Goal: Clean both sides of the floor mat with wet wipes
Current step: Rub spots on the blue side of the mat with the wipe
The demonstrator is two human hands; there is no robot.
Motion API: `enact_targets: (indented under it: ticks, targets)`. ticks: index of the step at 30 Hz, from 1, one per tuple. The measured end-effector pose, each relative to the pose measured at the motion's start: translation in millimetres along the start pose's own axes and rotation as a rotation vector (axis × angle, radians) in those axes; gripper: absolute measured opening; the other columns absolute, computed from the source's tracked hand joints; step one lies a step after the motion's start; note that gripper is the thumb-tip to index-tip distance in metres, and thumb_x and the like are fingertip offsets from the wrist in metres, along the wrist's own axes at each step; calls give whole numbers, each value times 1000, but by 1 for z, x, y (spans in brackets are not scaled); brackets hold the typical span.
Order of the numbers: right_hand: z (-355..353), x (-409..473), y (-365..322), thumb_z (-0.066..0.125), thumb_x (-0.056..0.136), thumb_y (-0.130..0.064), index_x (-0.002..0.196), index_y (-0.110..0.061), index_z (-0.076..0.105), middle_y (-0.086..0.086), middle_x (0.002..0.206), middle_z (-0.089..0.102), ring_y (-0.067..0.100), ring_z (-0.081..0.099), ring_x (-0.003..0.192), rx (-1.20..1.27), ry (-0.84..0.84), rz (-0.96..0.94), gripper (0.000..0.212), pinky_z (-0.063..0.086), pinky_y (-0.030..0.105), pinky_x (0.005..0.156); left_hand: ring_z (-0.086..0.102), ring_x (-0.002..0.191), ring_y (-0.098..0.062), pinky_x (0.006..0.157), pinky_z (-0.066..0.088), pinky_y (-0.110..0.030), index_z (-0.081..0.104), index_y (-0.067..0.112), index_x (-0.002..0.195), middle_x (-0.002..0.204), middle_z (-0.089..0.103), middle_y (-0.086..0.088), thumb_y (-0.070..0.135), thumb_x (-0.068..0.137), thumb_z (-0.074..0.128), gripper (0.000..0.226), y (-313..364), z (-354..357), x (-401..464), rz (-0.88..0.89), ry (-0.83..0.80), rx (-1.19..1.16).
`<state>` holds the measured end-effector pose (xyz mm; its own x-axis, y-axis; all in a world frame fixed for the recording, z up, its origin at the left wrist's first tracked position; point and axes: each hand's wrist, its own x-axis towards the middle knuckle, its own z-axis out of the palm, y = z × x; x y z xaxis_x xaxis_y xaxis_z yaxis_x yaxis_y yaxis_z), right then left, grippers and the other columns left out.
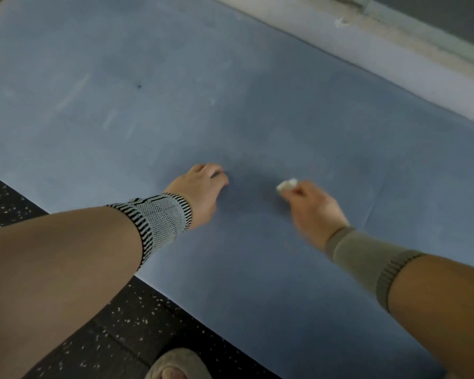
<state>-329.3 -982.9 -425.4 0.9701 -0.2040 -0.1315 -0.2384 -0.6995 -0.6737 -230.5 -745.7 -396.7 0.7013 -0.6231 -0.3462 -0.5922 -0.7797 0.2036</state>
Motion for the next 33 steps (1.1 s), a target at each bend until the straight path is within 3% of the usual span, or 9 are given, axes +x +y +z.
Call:
enact_targets:
  ticks: [4, 10, 13, 16, 18, 21, 27, 29, 33]
  targets:
    - [18, -38, -7, 47, 82, -67, 98, -43, 63, -29, 106, 63, -10, 55, 102, -283, -380, -510, 33, 41, 21, 97, 37, 124, -20, 93, 43, -32, 54, 23, 123, 131, 42, 5, 14, 88, 57, 36, 3, -2, 5, -35, 33, -37]
    - [-9, 24, -3, 58, 91, -35, 75, -19, 54, -12, 75, 57, 6, 52, 76, -210, 196, 39, 23, 44, 10, 68, 40, 123, -23, 94, 45, -34, 54, 22, 125, 137, 40, 2, 19, 87, 58, 38, 0, 0, 5, -29, 61, -29]
    - [31, -11, -26, 53, 93, -42, 96, -29, 64, -14, 98, 64, -2, 54, 95, -151, -164, -299, 17, 41, 20, 93, 33, 133, -24, 104, 38, -34, 44, 19, 137, 152, 27, 1, 19, 85, 59, 55, 1, -1, 10, -94, 45, -52]
    - [33, 6, -36, 50, 92, -49, 89, -55, 56, -28, 88, 58, -10, 54, 88, -318, -407, -636, 9, 40, 21, 77, 30, 137, -22, 110, 29, -31, 31, 16, 148, 154, 29, -1, 10, 87, 53, 65, 0, -2, 21, -136, 58, -77]
    - [16, 54, -35, 56, 90, -41, 82, -48, 63, -29, 82, 60, -16, 53, 82, -381, -264, -546, 12, 44, 23, 80, 37, 134, -24, 108, 33, -33, 29, 15, 149, 149, 40, -3, 5, 87, 52, 67, -3, -3, 25, -173, 87, -104]
    - [10, 103, -33, 51, 91, -18, 109, -20, 65, 3, 109, 60, 20, 54, 102, -394, -15, -185, 23, 44, 33, 87, 46, 125, -25, 100, 41, -36, 32, 16, 148, 139, 52, -4, 1, 85, 51, 67, -6, -5, 28, -208, 117, -128]
    - [45, 73, -62, 40, 92, -32, 90, -36, 67, -8, 90, 61, 20, 58, 90, -316, -280, -680, 28, 47, 26, 77, 41, 128, -22, 101, 41, -36, 32, 16, 149, 135, 57, 3, 0, 82, 50, 71, -13, -4, 32, -177, 181, -147]
    - [26, 103, -57, 54, 89, -37, 74, -43, 63, -16, 78, 57, 12, 58, 82, -347, -177, -515, 18, 39, 21, 68, 42, 128, -23, 102, 41, -36, 33, 17, 147, 134, 57, 1, -2, 80, 51, 72, -14, -3, 32, -171, 182, -154]
    - [25, 131, -54, 51, 92, -23, 89, -24, 61, -3, 95, 58, 16, 54, 90, -288, -74, -237, 11, 37, 27, 72, 44, 127, -22, 101, 39, -33, 33, 18, 148, 135, 56, 2, -4, 80, 50, 74, -13, -1, 32, -184, 197, -180]
